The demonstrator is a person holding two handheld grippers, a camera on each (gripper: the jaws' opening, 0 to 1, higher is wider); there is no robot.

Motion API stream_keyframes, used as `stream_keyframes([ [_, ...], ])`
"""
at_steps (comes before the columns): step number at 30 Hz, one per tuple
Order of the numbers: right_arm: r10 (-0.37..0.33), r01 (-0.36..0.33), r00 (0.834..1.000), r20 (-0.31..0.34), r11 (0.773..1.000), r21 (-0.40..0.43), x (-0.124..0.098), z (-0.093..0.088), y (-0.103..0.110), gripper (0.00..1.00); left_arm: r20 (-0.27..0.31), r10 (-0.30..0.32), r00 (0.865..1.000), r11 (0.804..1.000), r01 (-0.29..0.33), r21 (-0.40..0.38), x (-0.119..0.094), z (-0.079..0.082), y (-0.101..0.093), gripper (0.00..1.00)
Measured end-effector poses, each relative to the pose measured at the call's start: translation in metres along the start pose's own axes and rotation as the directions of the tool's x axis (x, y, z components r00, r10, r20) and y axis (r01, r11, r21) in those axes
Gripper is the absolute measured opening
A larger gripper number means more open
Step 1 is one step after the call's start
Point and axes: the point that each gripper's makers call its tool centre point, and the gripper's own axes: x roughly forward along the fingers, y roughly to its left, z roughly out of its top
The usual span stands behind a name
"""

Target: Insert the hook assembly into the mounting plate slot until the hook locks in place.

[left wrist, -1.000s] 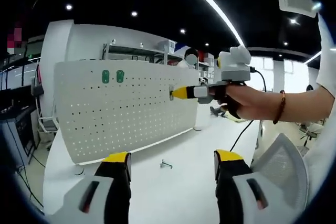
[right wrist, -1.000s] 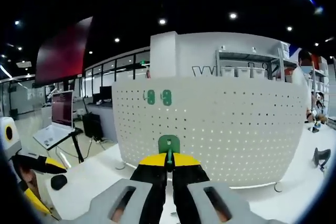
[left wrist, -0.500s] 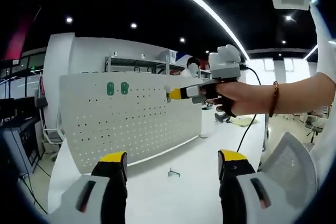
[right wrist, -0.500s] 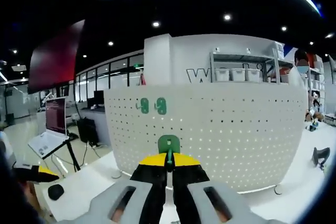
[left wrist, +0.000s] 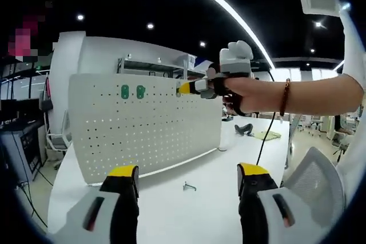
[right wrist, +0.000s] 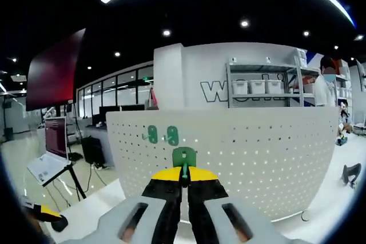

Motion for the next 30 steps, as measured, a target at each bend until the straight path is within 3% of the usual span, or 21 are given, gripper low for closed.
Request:
stream_keyframes([
  [30, -0.088, 0.088, 0.996, 0.000, 0.994, 0.071, 0.048, 0.004, -0.003, 0.01, -0.025, 0.019, 0.999, 1.000, -0.019, 0.002, -0.001, -0.007, 0.023, 0.72],
])
